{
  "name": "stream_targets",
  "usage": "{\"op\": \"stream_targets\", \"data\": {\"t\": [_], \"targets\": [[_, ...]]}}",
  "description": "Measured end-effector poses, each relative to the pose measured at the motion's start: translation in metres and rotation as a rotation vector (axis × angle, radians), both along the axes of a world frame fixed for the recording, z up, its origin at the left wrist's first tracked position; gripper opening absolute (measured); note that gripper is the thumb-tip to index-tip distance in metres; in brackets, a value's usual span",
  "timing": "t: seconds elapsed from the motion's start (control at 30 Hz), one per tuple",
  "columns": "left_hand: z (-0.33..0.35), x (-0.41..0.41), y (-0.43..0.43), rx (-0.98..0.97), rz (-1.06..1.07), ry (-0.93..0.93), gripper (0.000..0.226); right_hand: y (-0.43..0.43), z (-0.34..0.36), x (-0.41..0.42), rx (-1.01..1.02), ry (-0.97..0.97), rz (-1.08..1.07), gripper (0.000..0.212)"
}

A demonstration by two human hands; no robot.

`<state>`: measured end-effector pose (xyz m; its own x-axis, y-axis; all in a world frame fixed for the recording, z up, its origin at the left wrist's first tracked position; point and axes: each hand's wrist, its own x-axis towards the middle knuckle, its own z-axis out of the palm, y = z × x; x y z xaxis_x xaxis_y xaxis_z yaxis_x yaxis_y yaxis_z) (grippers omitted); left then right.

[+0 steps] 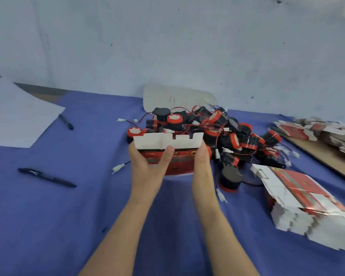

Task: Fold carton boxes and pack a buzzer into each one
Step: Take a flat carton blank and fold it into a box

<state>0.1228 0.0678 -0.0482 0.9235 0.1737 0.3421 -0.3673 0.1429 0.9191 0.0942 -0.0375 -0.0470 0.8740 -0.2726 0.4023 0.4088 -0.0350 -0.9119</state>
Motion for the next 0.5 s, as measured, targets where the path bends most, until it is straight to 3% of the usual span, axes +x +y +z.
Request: {"op": "stream_targets", "data": {"t": [0.07, 0.1, 0.17, 0.27, 0.4, 0.5], "targets": [[-0.002, -0.0012, 0.001, 0.02, 0.018, 0.006, 0.063, 0.0, -0.0015, 0.0004, 0.03, 0.042, -0.005, 0.077], [-0.0026, -0.0014, 0.0004, 0.042, 0.037, 0.009, 0.054, 0.0004, -0.0022, 0.0014, 0.022, 0.072, -0.032, 0.077], [-0.0035, -0.0013, -0.0025, 0.078, 0.086, 0.003, 0.039, 0.001, -0.0067, 0.0042, 0.01, 0.071, -0.071, 0.057], [-0.0025, -0.0031, -0.006, 0.069, 0.126, 0.003, 0.036, 0.0042, -0.0083, 0.0042, -0.018, 0.004, -0.073, 0.038], [-0.0013, -0.0032, -0.0035, -0.004, 0.138, 0.042, 0.021, 0.0045, -0.0088, 0.0021, -0.043, -0.045, -0.032, 0.056], [-0.0017, -0.0015, -0.0042, -0.014, 0.171, 0.045, 0.015, 0.0024, -0.0082, 0.0019, -0.013, -0.047, -0.018, 0.047]]}}
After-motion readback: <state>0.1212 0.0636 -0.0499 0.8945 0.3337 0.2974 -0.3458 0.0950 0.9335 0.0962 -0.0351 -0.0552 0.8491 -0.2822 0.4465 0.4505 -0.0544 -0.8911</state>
